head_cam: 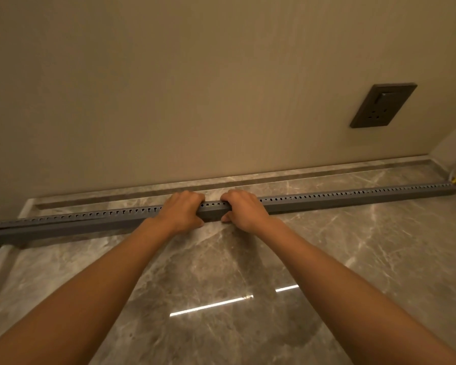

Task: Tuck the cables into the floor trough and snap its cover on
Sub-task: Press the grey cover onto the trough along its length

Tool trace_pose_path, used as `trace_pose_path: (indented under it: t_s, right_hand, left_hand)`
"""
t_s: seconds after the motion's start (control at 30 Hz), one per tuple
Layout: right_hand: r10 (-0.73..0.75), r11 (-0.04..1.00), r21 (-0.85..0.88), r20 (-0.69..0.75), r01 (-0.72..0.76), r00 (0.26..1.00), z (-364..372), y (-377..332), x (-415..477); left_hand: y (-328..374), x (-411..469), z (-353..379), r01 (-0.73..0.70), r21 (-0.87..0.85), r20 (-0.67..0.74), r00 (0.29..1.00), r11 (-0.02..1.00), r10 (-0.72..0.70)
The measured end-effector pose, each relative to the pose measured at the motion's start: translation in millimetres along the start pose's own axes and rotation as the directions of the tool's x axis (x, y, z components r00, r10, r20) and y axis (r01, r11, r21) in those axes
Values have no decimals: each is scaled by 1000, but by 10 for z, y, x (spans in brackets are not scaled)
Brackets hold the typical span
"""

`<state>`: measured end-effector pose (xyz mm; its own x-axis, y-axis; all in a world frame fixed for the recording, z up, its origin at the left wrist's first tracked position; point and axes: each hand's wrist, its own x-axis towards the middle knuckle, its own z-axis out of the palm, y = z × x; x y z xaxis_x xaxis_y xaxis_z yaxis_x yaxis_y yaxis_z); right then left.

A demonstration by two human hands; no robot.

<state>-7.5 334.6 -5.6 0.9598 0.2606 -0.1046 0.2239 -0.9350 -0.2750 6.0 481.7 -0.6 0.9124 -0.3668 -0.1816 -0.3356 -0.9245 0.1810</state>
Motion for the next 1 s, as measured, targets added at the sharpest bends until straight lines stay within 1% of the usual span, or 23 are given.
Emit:
trace_pose_path:
  t_s: [0.1,0.2,0.3,0.4,0.5,0.63,0.8,0.87,1.0]
  right_hand:
    - [22,1000,3,32,-22,999,-19,-27,6]
    - [56,998,32,31,-57,998,-8,-70,18]
    - [52,997,60,17,-53,999,58,-194,57]
    - [30,998,57,16,-31,999,139,-359,93]
    - [39,997,64,5,-39,999,160,-419,107]
    - [59,997,41,-29,-58,998,172,-450,104]
    - [67,998,20,-34,-66,997,162,-455,90]
    - [70,997,33,-22,-69,997,144,-441,92]
    - [70,992,105,1,-70,998,121,-418,105]
  left_hand:
    - [-73,-8,-17,11,-98,32,999,995,-8]
    - [-222,-45,-54,40,-168,23,999,985,-36]
    - [-425,-109,-74,64,-154,-6,998,986,-66]
    - [-544,-163,-20,39,-135,-38,998,990,-44]
    - [-519,-179,43,24,-121,-90,995,992,-35]
    - [-508,-152,75,11,-54,-145,989,998,-19]
    - [-447,-160,94,-4,10,-174,985,1000,5]
    - [-431,-169,82,9,-3,-169,986,1000,-9]
    - [-395,-212,88,42,-92,-180,982,995,-58]
